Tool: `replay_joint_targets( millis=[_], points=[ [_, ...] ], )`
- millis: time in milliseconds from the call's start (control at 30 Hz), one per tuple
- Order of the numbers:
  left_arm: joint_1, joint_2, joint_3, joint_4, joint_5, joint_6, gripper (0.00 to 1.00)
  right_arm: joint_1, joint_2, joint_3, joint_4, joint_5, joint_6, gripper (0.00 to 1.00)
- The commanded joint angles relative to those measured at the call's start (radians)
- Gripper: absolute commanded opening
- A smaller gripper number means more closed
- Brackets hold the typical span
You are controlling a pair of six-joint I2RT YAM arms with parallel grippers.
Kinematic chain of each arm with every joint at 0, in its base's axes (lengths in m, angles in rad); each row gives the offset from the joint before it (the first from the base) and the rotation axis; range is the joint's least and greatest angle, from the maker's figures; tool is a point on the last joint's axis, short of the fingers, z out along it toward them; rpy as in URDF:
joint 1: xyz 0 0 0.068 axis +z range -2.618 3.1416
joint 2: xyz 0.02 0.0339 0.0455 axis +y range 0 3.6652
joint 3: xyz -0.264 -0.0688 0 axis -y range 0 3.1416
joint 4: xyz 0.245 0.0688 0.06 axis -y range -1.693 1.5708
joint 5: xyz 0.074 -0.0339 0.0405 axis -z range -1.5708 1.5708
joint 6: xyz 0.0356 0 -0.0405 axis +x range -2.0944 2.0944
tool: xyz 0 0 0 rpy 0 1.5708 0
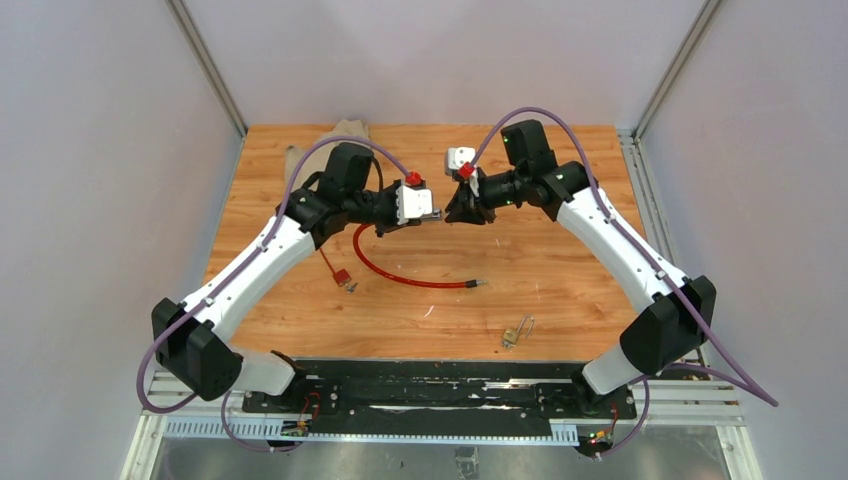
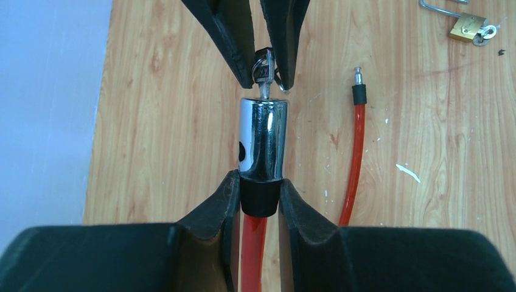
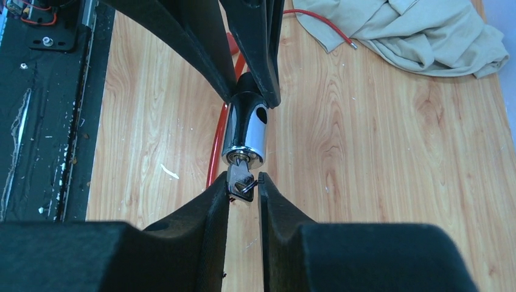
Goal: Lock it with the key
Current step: Adjust the lock.
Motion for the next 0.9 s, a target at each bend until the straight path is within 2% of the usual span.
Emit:
replay_joint_targets(
  millis=[0, 233, 367, 533, 633, 800, 867],
  points=[
    [-0.013, -0.013, -0.013, 0.022, 0.003, 0.006, 0.00, 0.014, -0.028, -0.007, 0.041, 0.000, 0.073, 0.21],
    [-0.016, -0.020, -0.034, 0.054, -0.029, 0.015, 0.00, 0.014, -0.013, -0.017, 0.068, 0.018, 0.227, 0.08],
    [-0.023, -0.024, -0.058, 0.079, -0.076, 0.028, 0.00, 0.014, 0.003, -0.027, 0.093, 0.026, 0.374, 0.01],
    [-0.027, -0.036, -0.073, 0.122, -0.107, 0.002, 0.00, 0.012, 0.041, -0.039, 0.100, -0.011, 0.511, 0.01],
    [-0.027, -0.031, -0.059, 0.107, -0.062, -0.021, 0.00, 0.012, 0.021, -0.067, 0.103, -0.013, 0.425, 0.01],
    [-0.027, -0.001, -0.015, 0.034, 0.041, -0.048, 0.00, 0.017, -0.105, -0.198, 0.146, 0.050, 0.049, 0.01],
    [-0.027, 0.017, 0.006, 0.023, 0.072, -0.079, 0.00, 0.021, -0.121, -0.206, 0.139, 0.084, -0.052, 0.01]
  ],
)
